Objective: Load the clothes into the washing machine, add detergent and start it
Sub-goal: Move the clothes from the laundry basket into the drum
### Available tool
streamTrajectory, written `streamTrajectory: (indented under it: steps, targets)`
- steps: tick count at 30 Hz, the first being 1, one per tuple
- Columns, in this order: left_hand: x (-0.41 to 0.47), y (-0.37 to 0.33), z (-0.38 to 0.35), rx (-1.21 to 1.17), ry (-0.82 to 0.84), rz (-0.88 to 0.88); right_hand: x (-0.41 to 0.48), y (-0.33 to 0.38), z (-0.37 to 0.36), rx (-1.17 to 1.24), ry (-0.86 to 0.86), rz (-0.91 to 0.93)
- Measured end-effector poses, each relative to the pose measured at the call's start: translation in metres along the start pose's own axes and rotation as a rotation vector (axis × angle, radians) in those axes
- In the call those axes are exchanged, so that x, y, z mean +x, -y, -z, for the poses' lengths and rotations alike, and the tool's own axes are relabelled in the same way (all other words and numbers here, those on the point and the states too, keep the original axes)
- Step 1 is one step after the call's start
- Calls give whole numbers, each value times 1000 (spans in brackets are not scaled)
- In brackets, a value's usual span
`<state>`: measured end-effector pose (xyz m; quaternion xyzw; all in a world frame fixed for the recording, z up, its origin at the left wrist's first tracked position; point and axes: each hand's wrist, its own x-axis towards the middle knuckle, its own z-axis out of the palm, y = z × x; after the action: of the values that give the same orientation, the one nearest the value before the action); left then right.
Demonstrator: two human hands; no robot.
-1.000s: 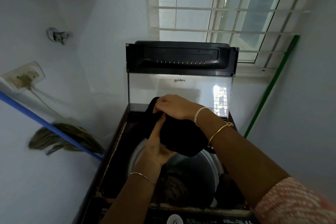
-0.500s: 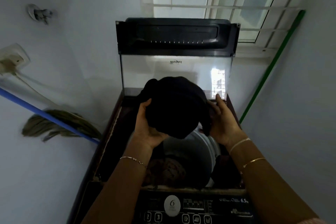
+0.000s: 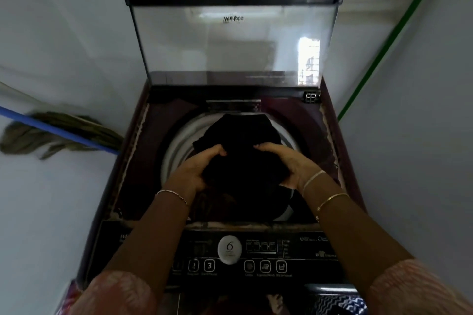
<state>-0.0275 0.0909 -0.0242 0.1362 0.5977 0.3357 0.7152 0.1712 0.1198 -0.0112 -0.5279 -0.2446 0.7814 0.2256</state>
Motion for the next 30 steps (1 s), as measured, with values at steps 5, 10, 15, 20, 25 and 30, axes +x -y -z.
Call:
streamTrajectory:
  steps: [5, 10, 15, 20, 25, 30]
  targets:
    - [34, 12, 13, 120, -28, 115, 28, -8, 1, -137, -149, -104]
    - [61, 7, 9, 318, -90, 156, 58, -16, 15, -171, -287, -87]
    - [74, 0, 3, 320, -133, 141, 52, -16, 7, -2, -340, -23]
    - [48, -11, -38, 311, -61, -38, 17, -7, 4, 160, -371, 147]
    - [5, -10, -107, 237, 161, -167, -57, 0, 32, 387, -322, 357]
    - [-48, 25, -190, 237, 399, -224, -154, -22, 83, 597, -356, 548]
